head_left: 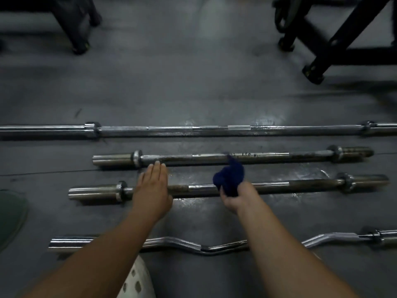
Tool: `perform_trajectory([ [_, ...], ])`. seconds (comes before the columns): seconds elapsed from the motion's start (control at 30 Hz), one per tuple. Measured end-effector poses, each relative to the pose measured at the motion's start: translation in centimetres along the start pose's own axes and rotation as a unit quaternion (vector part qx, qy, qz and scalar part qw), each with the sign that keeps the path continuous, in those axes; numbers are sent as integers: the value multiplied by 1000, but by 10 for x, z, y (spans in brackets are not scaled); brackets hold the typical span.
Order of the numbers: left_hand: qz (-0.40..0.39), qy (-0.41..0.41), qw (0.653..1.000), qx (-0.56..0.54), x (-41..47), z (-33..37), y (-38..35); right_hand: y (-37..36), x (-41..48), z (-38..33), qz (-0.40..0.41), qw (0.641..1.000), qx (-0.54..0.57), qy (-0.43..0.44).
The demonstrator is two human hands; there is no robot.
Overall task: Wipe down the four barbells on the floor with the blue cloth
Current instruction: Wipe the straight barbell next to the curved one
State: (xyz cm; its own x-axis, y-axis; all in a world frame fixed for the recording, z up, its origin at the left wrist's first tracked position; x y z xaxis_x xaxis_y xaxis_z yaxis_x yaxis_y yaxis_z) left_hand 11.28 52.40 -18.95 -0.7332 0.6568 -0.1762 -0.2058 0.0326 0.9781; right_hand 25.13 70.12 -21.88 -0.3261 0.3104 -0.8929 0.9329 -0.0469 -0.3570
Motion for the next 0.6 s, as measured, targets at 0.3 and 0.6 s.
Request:
perform_trajectory([
  [0.3,25,-38,996,75,-41,26,72,-11,-75,18,-131,987,-71,-64],
  [0.6,24,-101,991,88,-27,16,80,-26,-60,21,-146,979,-139,12],
])
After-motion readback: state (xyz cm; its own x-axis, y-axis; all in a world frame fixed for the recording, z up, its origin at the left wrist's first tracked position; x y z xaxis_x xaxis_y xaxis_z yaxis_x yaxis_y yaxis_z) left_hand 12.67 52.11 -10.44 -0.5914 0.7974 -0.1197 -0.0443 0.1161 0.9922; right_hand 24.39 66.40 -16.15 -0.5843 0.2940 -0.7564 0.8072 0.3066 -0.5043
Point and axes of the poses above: each hand's wrist, its own x-axis towards the middle knuckle, its own y-axis out of the back of the hand, z = x × y, the point moved 5 cm from there along x, towards the middle knuckle, and after that the axes turned 1 degree about -y, right-handed, at the moved point
